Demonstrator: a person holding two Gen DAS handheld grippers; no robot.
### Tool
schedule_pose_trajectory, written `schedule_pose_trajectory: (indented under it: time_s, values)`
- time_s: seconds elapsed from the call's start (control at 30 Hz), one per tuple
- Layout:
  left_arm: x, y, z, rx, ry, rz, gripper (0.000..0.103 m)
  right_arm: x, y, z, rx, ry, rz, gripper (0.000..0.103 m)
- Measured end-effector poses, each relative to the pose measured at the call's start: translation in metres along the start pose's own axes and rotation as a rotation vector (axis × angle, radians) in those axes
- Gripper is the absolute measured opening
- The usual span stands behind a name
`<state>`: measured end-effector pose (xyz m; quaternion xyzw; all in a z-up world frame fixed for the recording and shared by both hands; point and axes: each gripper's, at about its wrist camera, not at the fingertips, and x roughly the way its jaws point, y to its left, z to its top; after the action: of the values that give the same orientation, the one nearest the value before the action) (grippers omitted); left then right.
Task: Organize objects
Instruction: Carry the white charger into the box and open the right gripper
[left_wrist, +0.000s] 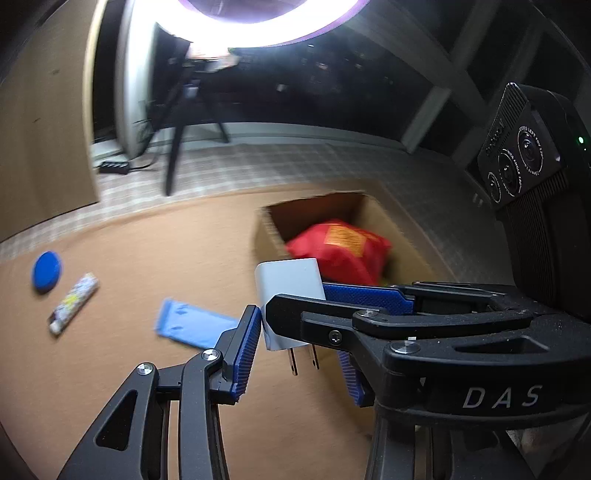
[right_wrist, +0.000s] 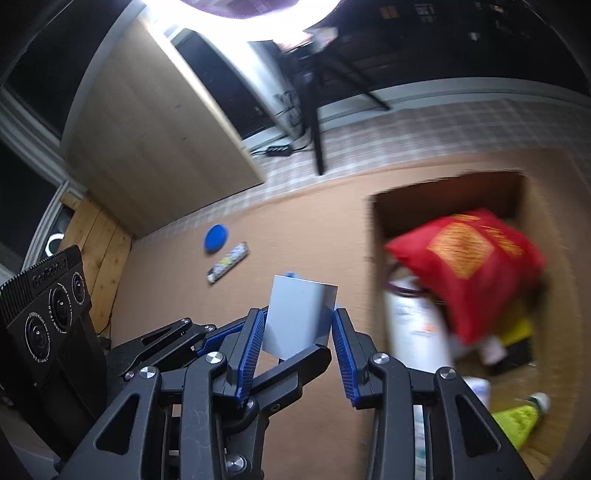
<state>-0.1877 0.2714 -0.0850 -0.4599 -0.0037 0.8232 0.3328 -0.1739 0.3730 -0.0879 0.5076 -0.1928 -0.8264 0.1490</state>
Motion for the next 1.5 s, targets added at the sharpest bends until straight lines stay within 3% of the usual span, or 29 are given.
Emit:
schedule_pose_trajectory:
  time_s: [0.3,0.7,0.9,0.97,1.0,1.5]
  values:
    - [0.033,-0.067,0.008,0.082,0.034,-0.042,0.044,-0.038,-0.058,-0.011,0.061,-0.034,-0.043,0.035]
    - [0.068,-0.115,0.015,0.145,0.073,-0.059,0.044,-0.058,-0.101,-0.017,0.1,-0.052,-0.086,0.035]
    - [0.075,-0.121,0.018,0.158,0.086,-0.066,0.047,-0.064,-0.108,-0.017,0.103,-0.071,-0.109,0.036]
    - [0.075,-0.122,0.019,0.16,0.086,-0.054,0.068,-0.066,-0.109,-0.017,0.101,-0.08,-0.131,0.046]
    - [0.074,-0.121,0.019,0.16,0.078,-0.046,0.07,-0.067,-0.11,-0.017,0.104,-0.084,-0.14,0.052]
    - [0.053,-0.098,0.016,0.134,0.056,-0.015,0.071,-0.07,-0.107,-0.019,0.118,-0.109,-0.153,0.055]
